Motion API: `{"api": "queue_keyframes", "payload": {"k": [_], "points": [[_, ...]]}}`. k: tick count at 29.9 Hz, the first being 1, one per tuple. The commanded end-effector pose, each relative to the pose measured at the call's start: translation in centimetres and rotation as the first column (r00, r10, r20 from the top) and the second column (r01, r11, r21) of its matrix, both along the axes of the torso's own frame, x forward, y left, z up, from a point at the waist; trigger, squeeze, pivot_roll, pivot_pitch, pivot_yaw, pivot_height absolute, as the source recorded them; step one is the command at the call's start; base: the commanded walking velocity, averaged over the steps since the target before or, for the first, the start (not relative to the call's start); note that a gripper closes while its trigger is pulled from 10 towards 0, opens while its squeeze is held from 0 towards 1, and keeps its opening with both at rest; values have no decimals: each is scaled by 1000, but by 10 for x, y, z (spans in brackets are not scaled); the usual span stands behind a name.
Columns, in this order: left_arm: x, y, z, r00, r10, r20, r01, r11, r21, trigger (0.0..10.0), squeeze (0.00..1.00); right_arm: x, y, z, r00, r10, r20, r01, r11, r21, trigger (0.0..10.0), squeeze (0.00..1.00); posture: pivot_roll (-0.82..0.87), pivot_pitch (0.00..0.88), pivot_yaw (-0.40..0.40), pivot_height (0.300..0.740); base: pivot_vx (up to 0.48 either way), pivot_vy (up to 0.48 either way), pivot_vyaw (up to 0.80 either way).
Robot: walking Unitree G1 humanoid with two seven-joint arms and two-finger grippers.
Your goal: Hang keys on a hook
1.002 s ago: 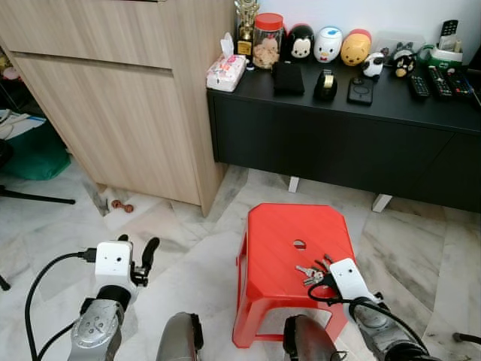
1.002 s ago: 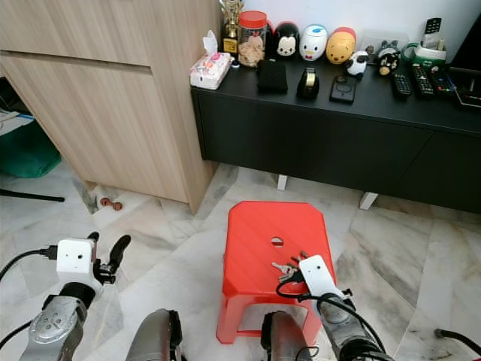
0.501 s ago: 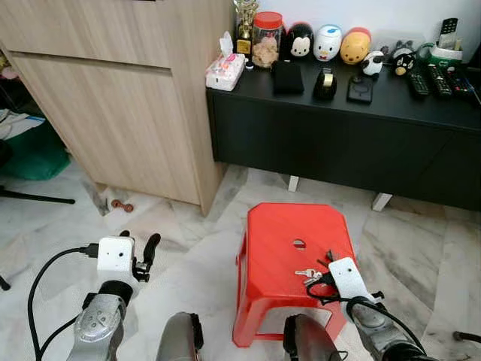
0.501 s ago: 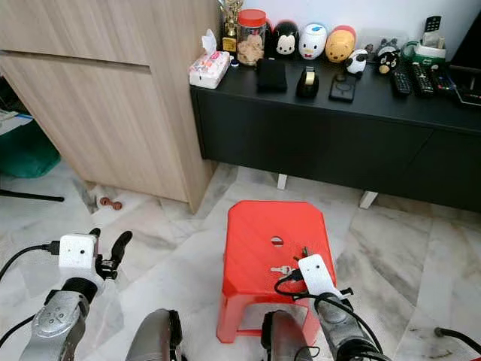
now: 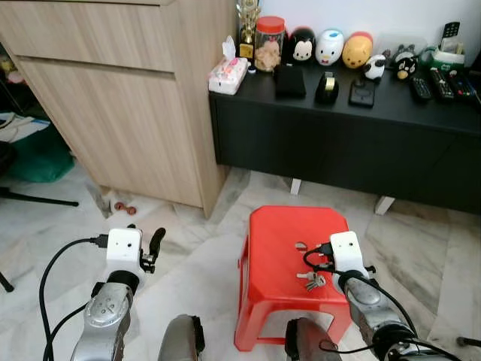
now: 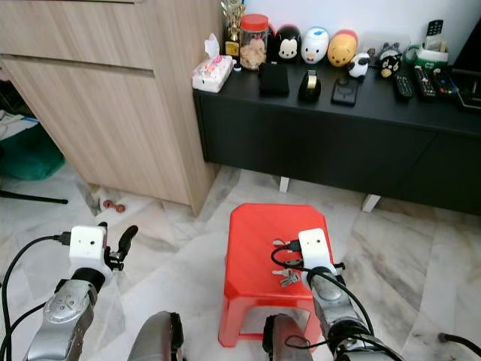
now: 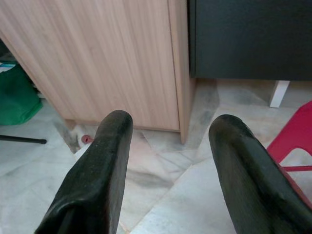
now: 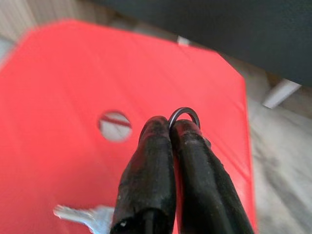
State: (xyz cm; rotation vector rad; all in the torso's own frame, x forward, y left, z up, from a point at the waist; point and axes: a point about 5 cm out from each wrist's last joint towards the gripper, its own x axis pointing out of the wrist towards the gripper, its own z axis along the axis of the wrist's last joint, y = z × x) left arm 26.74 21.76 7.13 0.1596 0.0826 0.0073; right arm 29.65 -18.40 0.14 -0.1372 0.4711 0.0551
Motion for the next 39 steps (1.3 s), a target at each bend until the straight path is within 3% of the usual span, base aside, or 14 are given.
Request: {"api": "queue_keyframes", "payload": {"k": [1,5,6,12,15,16,17,29,32,39], "points": [[1,3,-2,1000,15,0,-15,1000,6,10000,0,6,-2,10,997,-28,76,23,998,61,0,0,18,0,-8,610,0,0,0],[3,3,-3,1000,18,-2,-18,1000,6,10000,0,8,-6,16,990,-63,123,49,993,108,0,0,11,0,-11,610,0,0,0],[4,4,-4,1000,24,1,-24,1000,6,10000,0,11,-10,23,978,-105,179,74,982,172,0,0,8,0,-14,610,0,0,0],[6,10,-5,998,54,14,-54,999,4,10000,0,13,-15,42,928,-199,314,103,949,298,0,0,7,0,-27,610,0,0,0],[6,11,-7,998,62,15,-62,998,3,10000,0,13,-14,47,916,-203,345,95,948,305,0,0,3,0,-30,610,0,0,0],[6,11,-8,998,64,15,-64,998,3,10000,0,13,-12,50,911,-206,357,94,947,307,4588,0,1,0,-30,610,0,0,0],[6,12,-9,998,67,13,-67,998,3,10000,0,13,-10,54,905,-208,371,91,947,309,10000,0,-5,0,-34,610,0,0,0],[7,11,-14,996,91,22,-91,996,-13,10000,0,8,-1,74,874,-205,440,56,943,327,10000,0,-13,0,-50,610,0,0,0],[3,10,-18,995,94,18,-93,995,-19,10000,0,5,-4,67,894,-219,390,105,950,293,10000,0,-15,0,-53,629,0,0,0],[-1,10,-22,995,98,10,-98,995,-19,10000,0,1,-10,66,892,-230,390,117,949,291,10000,0,-20,0,-51,669,0,0,0]]}}
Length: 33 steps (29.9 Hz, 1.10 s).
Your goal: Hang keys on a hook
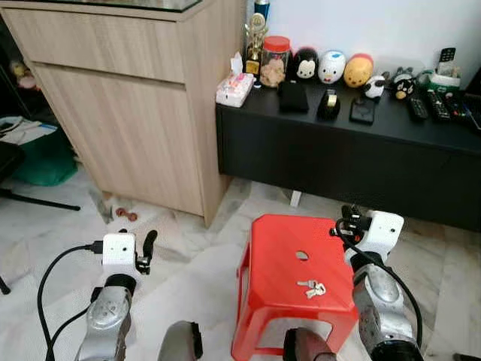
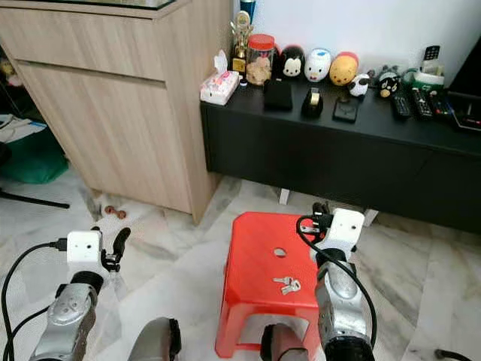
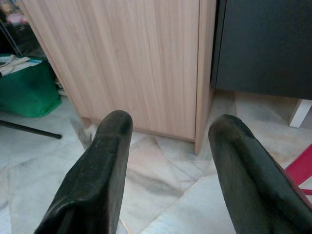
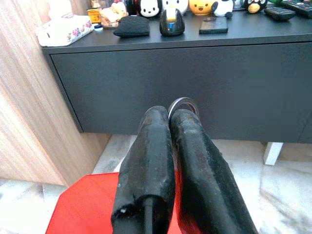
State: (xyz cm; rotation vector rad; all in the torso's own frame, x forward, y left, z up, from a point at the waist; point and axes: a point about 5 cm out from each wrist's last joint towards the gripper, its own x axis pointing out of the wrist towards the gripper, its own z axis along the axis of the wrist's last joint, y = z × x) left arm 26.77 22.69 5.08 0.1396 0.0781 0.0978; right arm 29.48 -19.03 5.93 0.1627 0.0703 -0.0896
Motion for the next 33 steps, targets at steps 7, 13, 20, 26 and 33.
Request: {"api": "queue_keyframes", "payload": {"k": [7,13,20,26,33], "points": [[-3,3,-4,1000,11,-11,-11,1000,0,10000,0,-2,-12,-1,1000,-19,-13,18,999,-27,10000,0,-25,0,-47,709,0,0,0],[-4,8,-9,999,30,-37,-29,999,17,10000,0,-5,-18,-7,999,-19,-39,17,999,-35,10000,0,-29,0,-41,734,0,0,0],[-25,27,-44,974,117,-197,-116,993,13,10000,0,-15,-26,-36,989,14,-145,-13,1000,4,10000,0,-7,0,-50,740,0,0,0],[-38,24,-65,945,138,-296,-146,989,-4,10000,0,-29,-26,-63,961,17,-277,-18,1000,-4,10000,0,0,0,-54,740,0,0,0],[-68,22,-99,862,161,-481,-195,981,-22,10000,0,-28,-22,-65,962,20,-271,-21,1000,-1,10000,0,-1,0,-54,740,0,0,0]]}}
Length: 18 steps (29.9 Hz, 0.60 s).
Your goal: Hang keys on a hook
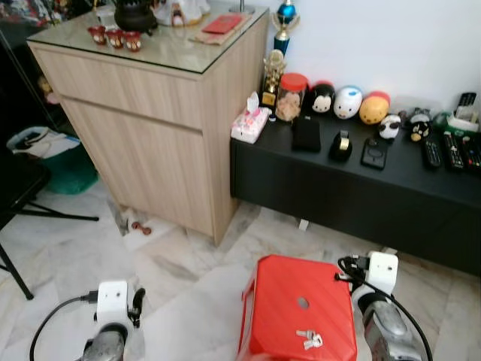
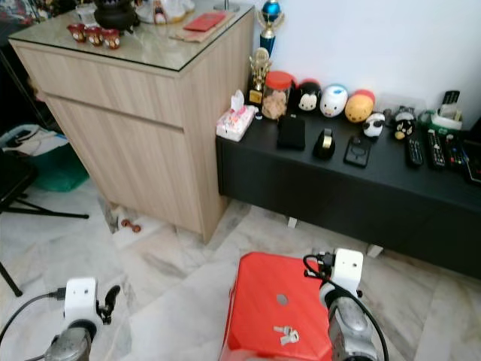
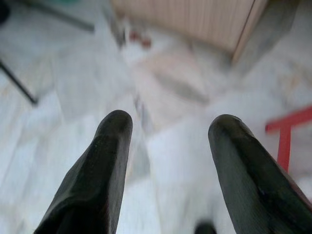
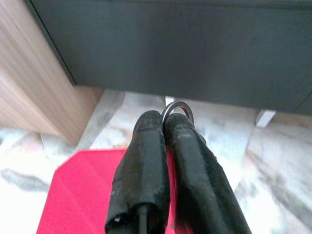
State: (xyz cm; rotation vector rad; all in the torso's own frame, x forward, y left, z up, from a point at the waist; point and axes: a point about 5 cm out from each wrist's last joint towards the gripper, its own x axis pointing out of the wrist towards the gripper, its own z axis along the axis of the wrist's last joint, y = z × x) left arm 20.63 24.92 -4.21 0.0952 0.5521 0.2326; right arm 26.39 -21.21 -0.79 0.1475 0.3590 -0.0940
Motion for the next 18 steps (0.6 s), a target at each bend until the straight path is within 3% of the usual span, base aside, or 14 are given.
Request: {"api": "queue_keyframes", "payload": {"k": [1,7,14,18], "points": [[-15,-2,-13,996,16,-89,-18,1000,-18,10000,0,4,-1,3,1000,0,17,0,1000,-8,10000,0,-4,0,-55,740,0,0,0],[-42,-9,-32,977,14,-211,-20,999,-27,10000,0,4,-5,4,999,-12,32,13,1000,-17,10000,0,-11,0,-53,740,0,0,0],[-58,-7,-40,959,47,-279,-59,998,-33,10000,0,3,-8,6,998,-30,54,31,999,-23,10000,0,-22,0,-59,740,0,0,0],[-60,-7,-40,959,51,-280,-63,997,-35,10000,0,2,-9,6,997,-43,64,45,999,-19,10000,0,-32,0,-57,740,0,0,0]]}}
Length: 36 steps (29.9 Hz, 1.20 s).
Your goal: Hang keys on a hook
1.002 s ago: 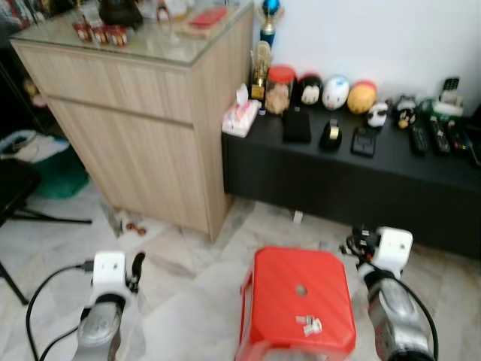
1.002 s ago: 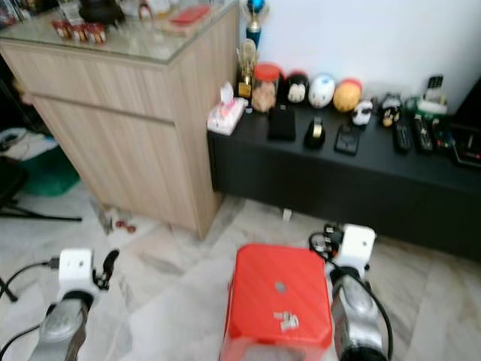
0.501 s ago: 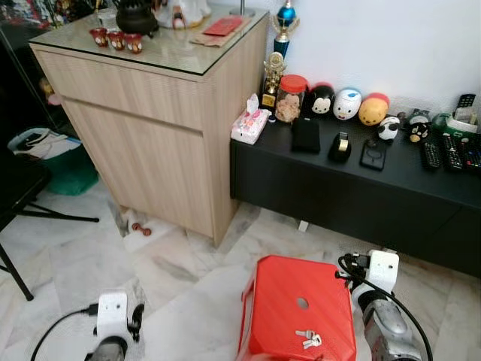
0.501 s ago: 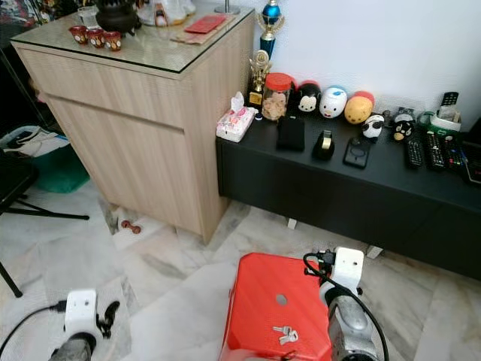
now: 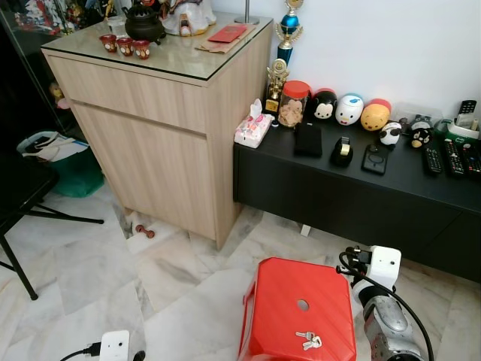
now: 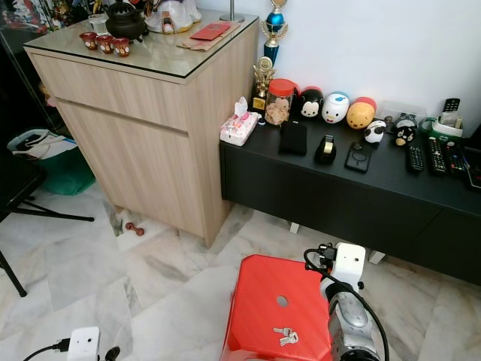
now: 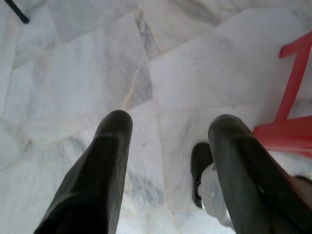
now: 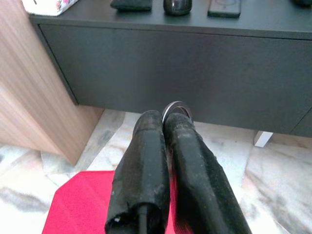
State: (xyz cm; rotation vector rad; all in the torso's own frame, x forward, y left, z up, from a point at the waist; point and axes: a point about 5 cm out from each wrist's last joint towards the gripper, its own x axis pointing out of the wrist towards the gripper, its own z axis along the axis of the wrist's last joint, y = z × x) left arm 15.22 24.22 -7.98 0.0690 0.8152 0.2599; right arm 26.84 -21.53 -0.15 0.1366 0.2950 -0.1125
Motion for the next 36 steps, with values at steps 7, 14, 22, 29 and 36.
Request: {"api": "queue_keyframes", "payload": {"k": [7,14,22,29,36], "points": [[-4,-4,-3,1000,-4,-28,4,1000,-10,10000,0,-2,-9,1,999,-41,9,41,999,-4,10000,0,-34,0,-51,740,-158,0,0],[0,-2,-1,1000,-10,-17,9,1000,-12,10000,0,4,-8,5,999,-46,24,46,999,-1,10000,0,-29,0,-55,740,-309,0,0],[-5,-2,-4,999,31,-30,-32,999,-22,10000,0,7,-11,8,997,-67,28,67,998,-1,10000,0,-8,0,-83,740,-323,0,0],[-5,-2,-4,999,17,-38,-18,1000,-23,10000,0,9,-12,12,995,-89,44,90,996,-2,10000,0,-22,0,-60,740,-333,0,0],[-4,0,-4,999,26,-43,-27,999,-24,10000,0,10,-13,12,994,-102,46,102,995,-2,10000,0,-24,0,-54,740,-334,0,0]]}}
